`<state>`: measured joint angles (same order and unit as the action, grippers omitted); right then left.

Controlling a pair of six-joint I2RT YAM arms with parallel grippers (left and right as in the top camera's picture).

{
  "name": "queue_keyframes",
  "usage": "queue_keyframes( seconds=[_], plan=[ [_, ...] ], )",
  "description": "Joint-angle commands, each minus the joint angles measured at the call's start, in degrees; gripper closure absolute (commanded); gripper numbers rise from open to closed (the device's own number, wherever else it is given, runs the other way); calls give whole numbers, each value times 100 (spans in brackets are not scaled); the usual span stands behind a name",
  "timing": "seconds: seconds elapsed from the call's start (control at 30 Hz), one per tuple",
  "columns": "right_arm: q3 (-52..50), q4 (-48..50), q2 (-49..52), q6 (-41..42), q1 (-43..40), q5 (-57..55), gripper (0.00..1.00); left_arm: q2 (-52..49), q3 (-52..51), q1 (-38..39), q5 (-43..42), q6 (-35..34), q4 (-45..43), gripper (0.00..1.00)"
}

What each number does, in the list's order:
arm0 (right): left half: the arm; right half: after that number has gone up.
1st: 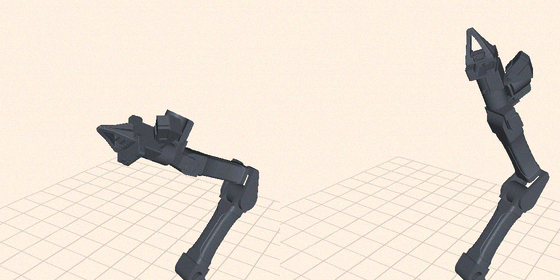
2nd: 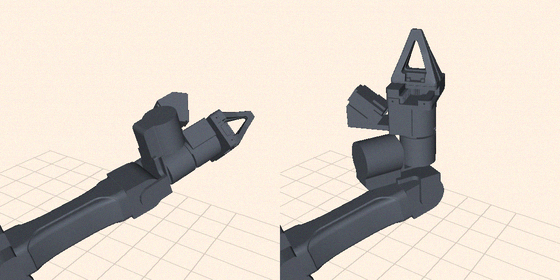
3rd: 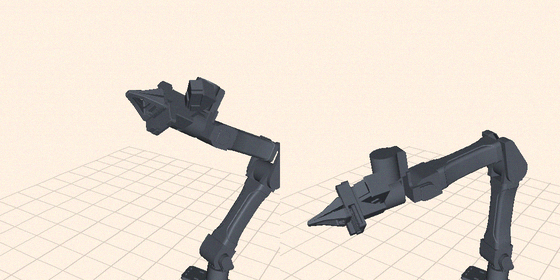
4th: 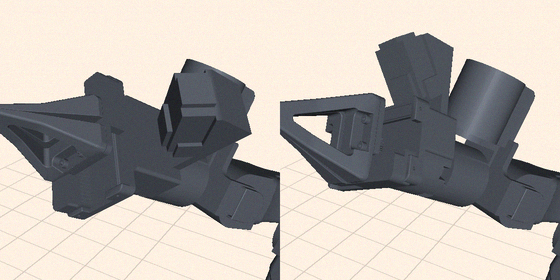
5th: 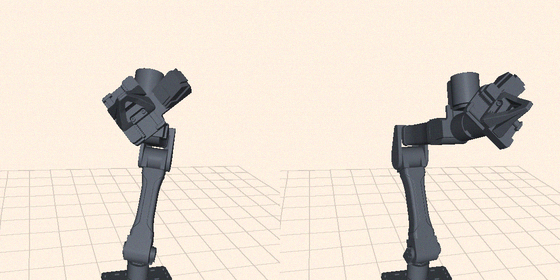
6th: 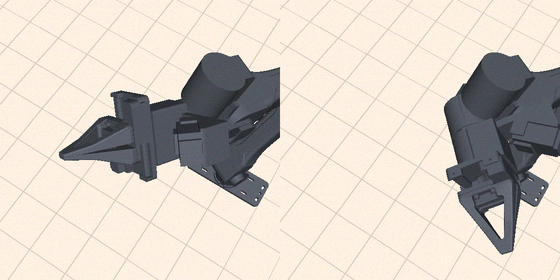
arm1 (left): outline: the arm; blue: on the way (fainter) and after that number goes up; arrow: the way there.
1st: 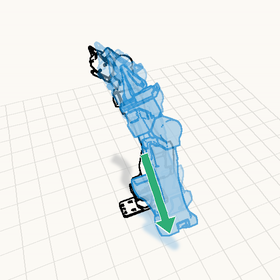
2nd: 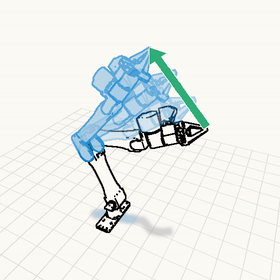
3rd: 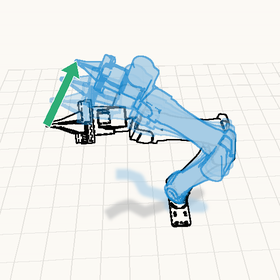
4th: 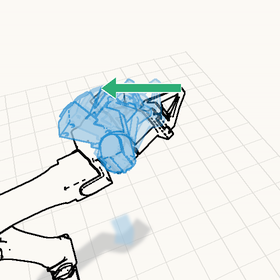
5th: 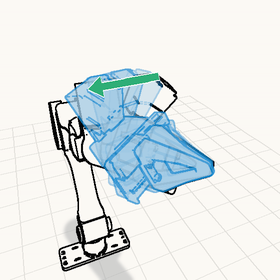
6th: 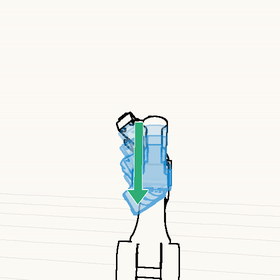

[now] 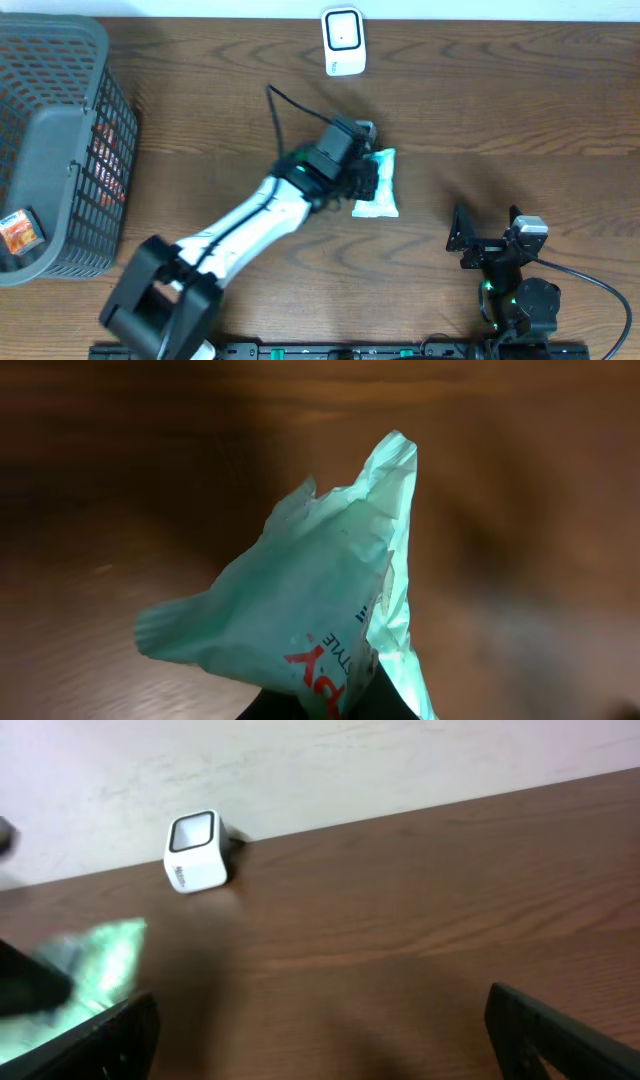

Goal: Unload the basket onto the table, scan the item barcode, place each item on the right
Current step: 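Carry the green snack toward the scanner and drop it beside the jar, then return the left gripper into the basket toward the Kleenex tissue pack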

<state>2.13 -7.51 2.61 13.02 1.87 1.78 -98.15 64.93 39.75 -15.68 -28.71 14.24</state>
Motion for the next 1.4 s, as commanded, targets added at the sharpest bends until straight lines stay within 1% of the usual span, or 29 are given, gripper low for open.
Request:
queue_keyframes(
  seconds=[0.0,0.07,0.17,0.27,0.3,0.33,0.37,0.4,0.43,0.5,0.6,0.63,0.73,0.87,0.93,1.03,1.1,1.23,1.27,1.3,1.37],
  plan=[
    [-28,2,-11,20,48,24,1,-229,-20,271,1952,-1600,-9,93],
    [-28,0,-11,20,48,24,1,-433,-20,321,2190,-2500,7,93],
    [-28,2,-11,20,48,24,1,-710,-20,319,2216,-3856,4,92],
    [-28,2,-11,20,48,24,1,-903,-20,319,2212,-4852,-22,92],
    [-28,2,-11,20,48,24,1,-905,-20,319,2214,-5012,-31,87],
    [-28,2,-11,20,48,24,1,-903,-20,319,2216,-5042,-83,71],
    [-26,2,-11,20,48,24,1,-872,-20,319,2214,-4907,-223,60],
    [-28,2,-11,20,48,24,1,-826,-17,319,2216,-4660,-374,46],
    [-28,2,-11,20,48,24,1,-754,-17,321,2216,-4437,-496,22],
    [-28,2,-11,20,48,24,1,-529,20,337,2216,-4057,-649,11],
    [-28,2,-11,20,48,24,1,-9,179,334,2216,-3335,-710,7],
    [-28,2,-11,20,48,24,1,415,295,310,2216,-2826,-756,5],
    [-28,2,-11,20,48,24,1,1117,514,221,2227,-1871,-761,2],
    [-28,2,-11,20,48,24,1,2162,695,-214,2284,-350,-769,2],
    [-28,2,-11,20,48,24,1,2660,697,-597,2439,173,-708,2],
    [-26,2,-11,20,48,24,1,3322,697,-1399,3222,264,-407,2],
    [-26,2,-9,20,48,24,1,3703,697,-2149,3547,282,-114,2],
    [-28,2,-9,20,48,24,1,4116,695,-3672,3571,275,540,2],
    [-28,2,-9,20,48,24,1,4168,695,-4124,3569,275,763,2],
    [-28,2,-9,20,48,24,1,4210,695,-4852,3567,278,1143,2],
    [-28,2,-9,20,48,24,1,4205,695,-5565,3565,282,1515,2]
  ],
)
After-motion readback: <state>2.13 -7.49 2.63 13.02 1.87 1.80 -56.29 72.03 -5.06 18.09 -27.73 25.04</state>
